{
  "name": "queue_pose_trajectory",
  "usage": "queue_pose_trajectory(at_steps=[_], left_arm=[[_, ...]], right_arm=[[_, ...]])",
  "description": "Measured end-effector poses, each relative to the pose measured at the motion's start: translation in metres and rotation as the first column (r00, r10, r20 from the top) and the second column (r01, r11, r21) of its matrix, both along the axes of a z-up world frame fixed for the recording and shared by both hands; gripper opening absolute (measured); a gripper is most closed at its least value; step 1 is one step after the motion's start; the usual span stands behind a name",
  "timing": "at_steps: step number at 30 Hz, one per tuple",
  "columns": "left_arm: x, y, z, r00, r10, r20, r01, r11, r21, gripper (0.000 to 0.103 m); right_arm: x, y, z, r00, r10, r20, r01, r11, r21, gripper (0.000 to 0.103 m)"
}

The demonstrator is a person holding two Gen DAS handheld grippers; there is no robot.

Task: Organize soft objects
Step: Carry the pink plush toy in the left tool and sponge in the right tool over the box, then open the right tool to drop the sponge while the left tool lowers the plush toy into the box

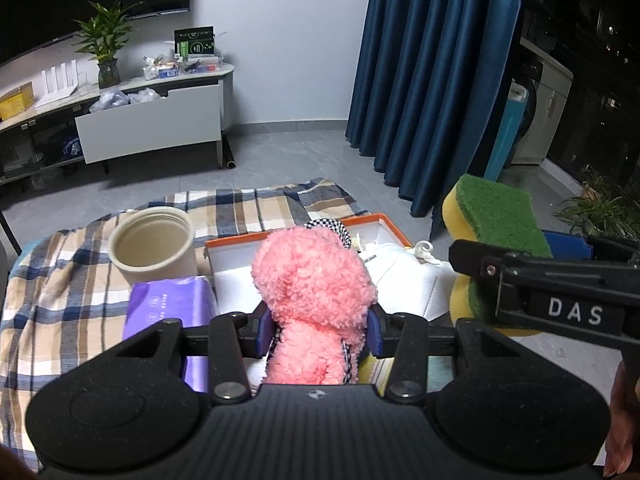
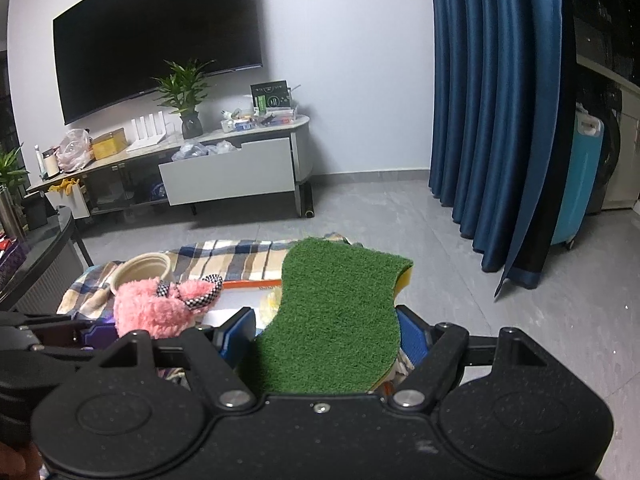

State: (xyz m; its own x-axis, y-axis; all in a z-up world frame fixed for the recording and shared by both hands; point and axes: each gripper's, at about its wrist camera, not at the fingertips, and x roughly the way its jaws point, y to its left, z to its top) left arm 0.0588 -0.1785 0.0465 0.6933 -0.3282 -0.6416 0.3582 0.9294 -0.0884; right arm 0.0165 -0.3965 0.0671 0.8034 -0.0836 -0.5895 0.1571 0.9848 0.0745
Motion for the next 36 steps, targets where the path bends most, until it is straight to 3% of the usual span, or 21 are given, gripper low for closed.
queue_pose_trajectory(at_steps=[21, 30, 36], left_arm=[[0.021, -0.007, -0.013, 0.998, 0.022, -0.055, -0.022, 1.0, 0.002, 0.045], [0.029, -0.016, -0.014, 0.998, -0.007, -0.065, 0.006, 1.0, -0.021, 0.045], [0.027, -0.028, 0.004, 0.997, -0.074, -0.023, 0.072, 0.994, -0.079, 0.046]], right_arm=[[0.01, -0.012, -0.027, 0.999, 0.034, -0.042, -0.03, 0.997, 0.078, 0.092], [-0.005, -0.028, -0.013, 0.996, -0.082, 0.044, 0.08, 0.996, 0.05, 0.092], [-0.017, -0.04, -0.003, 0.978, -0.176, 0.113, 0.173, 0.984, 0.036, 0.092]])
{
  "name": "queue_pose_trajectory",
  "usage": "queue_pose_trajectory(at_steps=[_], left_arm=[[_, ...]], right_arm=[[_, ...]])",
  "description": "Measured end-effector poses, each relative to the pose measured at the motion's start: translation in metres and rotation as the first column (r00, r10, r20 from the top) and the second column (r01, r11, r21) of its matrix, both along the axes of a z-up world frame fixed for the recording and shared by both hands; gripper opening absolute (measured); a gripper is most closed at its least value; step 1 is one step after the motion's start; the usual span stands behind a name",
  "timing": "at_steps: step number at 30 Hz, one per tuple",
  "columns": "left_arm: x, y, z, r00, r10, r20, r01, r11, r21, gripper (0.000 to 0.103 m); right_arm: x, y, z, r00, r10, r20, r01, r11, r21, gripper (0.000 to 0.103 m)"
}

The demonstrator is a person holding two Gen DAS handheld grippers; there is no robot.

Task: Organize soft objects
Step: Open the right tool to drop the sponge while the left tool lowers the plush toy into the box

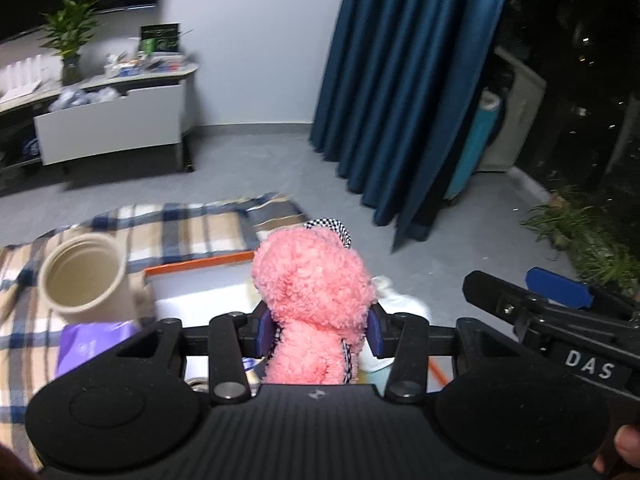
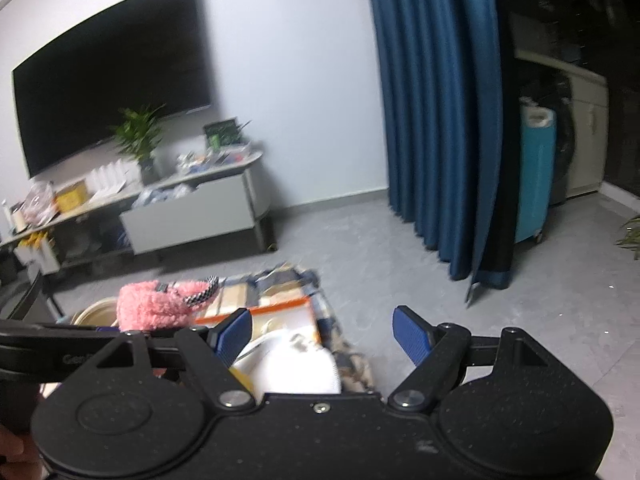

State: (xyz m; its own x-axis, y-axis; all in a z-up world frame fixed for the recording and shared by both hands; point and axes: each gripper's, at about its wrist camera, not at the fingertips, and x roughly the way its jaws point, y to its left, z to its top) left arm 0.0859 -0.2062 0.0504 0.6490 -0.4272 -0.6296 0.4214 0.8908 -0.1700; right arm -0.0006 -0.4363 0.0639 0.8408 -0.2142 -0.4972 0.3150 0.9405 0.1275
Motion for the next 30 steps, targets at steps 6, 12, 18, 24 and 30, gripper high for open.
queue_pose_trajectory(at_steps=[6, 12, 18, 24, 30], left_arm=[[-0.003, -0.016, 0.002, 0.997, -0.071, -0.004, 0.07, 0.997, -0.038, 0.053], [-0.003, -0.022, -0.009, 0.993, -0.109, -0.032, 0.108, 0.993, -0.049, 0.065], [-0.003, -0.01, -0.008, 0.996, -0.073, -0.043, 0.071, 0.996, -0.056, 0.078], [-0.012, 0.004, 0.004, 1.0, -0.031, -0.005, 0.03, 0.998, -0.05, 0.083], [-0.02, 0.02, 0.009, 0.999, 0.036, 0.017, -0.036, 0.999, -0.003, 0.083]], right_arm=[[-0.007, -0.01, 0.004, 0.999, -0.031, 0.016, 0.031, 1.0, -0.004, 0.092], [-0.009, -0.006, 0.0, 1.0, -0.011, -0.004, 0.011, 1.0, -0.001, 0.092], [-0.013, 0.001, 0.003, 1.0, 0.001, -0.001, -0.001, 1.0, 0.004, 0.092], [-0.019, 0.007, 0.008, 1.0, 0.027, 0.0, -0.027, 1.0, 0.001, 0.092], [-0.026, 0.011, 0.005, 0.999, 0.023, -0.023, -0.023, 1.0, 0.007, 0.092]])
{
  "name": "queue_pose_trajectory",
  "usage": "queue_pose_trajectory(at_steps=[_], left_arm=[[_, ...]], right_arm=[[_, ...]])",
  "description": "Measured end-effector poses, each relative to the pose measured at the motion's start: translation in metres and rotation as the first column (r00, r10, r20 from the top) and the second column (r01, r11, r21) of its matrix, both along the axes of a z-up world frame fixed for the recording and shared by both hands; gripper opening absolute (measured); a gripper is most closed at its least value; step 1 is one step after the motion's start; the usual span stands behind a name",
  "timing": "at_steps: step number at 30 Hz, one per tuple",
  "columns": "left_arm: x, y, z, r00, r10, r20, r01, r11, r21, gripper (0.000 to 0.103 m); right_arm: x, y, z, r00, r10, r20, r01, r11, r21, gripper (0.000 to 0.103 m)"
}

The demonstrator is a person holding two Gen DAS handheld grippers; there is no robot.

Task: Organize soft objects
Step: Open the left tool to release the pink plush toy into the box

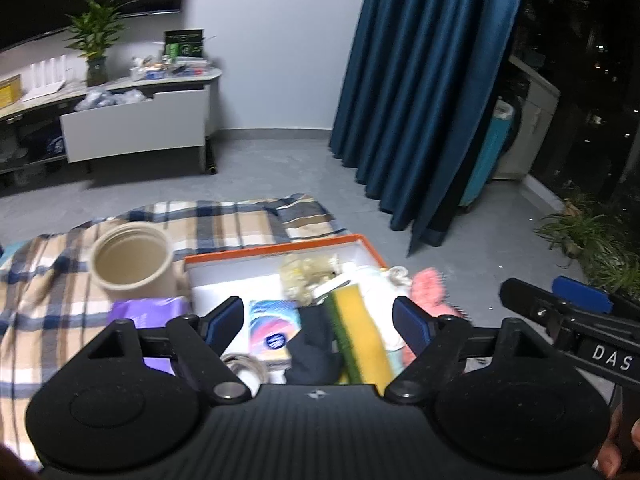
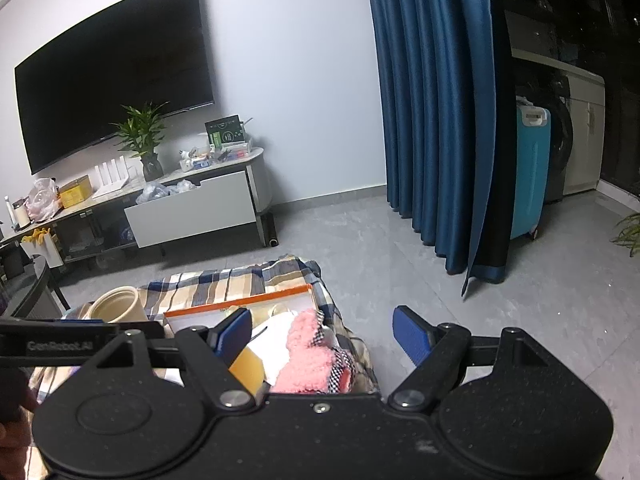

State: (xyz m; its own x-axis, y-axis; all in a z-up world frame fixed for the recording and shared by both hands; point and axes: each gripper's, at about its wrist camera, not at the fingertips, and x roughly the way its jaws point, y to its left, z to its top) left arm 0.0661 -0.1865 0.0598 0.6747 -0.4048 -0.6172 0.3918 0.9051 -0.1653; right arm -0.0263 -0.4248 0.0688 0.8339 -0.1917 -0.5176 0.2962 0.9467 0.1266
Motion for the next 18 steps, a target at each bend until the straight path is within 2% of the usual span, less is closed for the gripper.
queue_pose_trajectory(at_steps=[4, 13, 18], left_arm=[[-0.008, 0.01, 0.003, 1.0, 0.022, 0.006, -0.022, 1.0, 0.023, 0.084], [-0.029, 0.028, 0.007, 0.995, 0.101, 0.009, -0.101, 0.992, 0.079, 0.103], [-0.045, 0.039, 0.006, 0.988, 0.154, -0.002, -0.154, 0.984, 0.095, 0.103]], right_arm=[[-0.006, 0.006, 0.002, 1.0, 0.011, -0.001, -0.011, 1.0, -0.003, 0.092], [-0.012, 0.026, -0.001, 0.997, 0.073, -0.018, -0.073, 0.997, 0.004, 0.092], [-0.017, 0.036, -0.004, 0.995, 0.095, -0.026, -0.095, 0.996, 0.001, 0.092]])
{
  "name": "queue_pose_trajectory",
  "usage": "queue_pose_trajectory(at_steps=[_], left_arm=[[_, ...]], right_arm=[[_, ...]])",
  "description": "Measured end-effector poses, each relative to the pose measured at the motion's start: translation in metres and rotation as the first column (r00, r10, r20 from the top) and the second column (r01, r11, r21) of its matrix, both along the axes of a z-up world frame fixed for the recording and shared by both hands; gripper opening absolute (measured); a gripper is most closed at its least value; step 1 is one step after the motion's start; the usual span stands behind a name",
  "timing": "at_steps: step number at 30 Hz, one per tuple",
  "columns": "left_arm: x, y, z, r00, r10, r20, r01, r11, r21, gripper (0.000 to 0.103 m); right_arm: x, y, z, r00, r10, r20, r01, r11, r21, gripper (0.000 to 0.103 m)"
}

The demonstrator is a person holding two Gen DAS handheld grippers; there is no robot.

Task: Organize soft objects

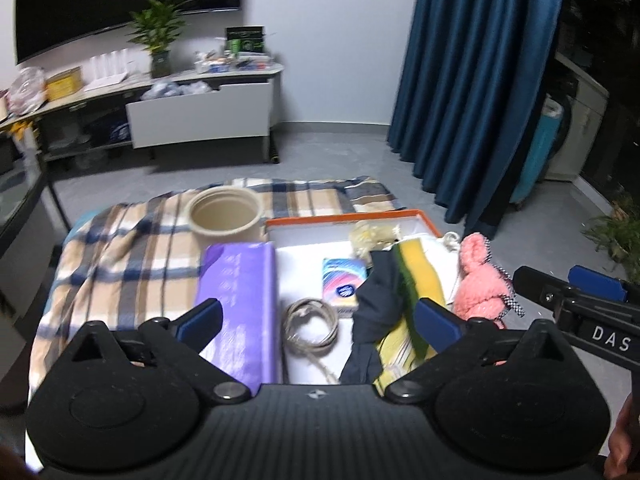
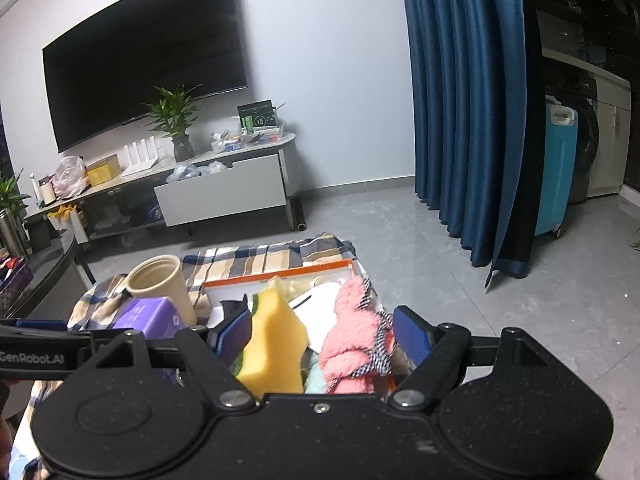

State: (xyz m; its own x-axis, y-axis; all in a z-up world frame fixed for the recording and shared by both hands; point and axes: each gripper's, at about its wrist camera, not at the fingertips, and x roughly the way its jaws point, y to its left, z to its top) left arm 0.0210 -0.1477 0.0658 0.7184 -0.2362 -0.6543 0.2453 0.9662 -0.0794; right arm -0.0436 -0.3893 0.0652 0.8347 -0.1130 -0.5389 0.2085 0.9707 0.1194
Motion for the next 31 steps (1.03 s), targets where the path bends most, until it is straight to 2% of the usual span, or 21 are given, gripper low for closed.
queue_pose_trajectory(at_steps=[5, 11, 23, 31], left_arm=[[-0.014, 0.005, 0.0, 0.998, 0.059, 0.011, -0.059, 0.998, 0.019, 0.103], [-0.025, 0.009, -0.009, 0.996, 0.092, -0.022, -0.091, 0.995, 0.027, 0.103], [-0.035, 0.004, -0.018, 0.995, 0.089, -0.038, -0.087, 0.994, 0.066, 0.103], [-0.032, 0.005, -0.02, 0.996, 0.082, -0.042, -0.079, 0.995, 0.058, 0.103]], right_arm=[[-0.007, 0.005, -0.005, 1.0, 0.014, -0.015, -0.014, 1.0, 0.003, 0.092], [-0.012, 0.008, -0.013, 0.999, 0.026, -0.041, -0.026, 1.0, -0.002, 0.092], [-0.014, 0.007, -0.015, 0.999, 0.026, -0.042, -0.026, 1.0, 0.0, 0.092], [-0.009, 0.009, -0.016, 0.999, 0.022, -0.048, -0.022, 1.0, -0.001, 0.092]])
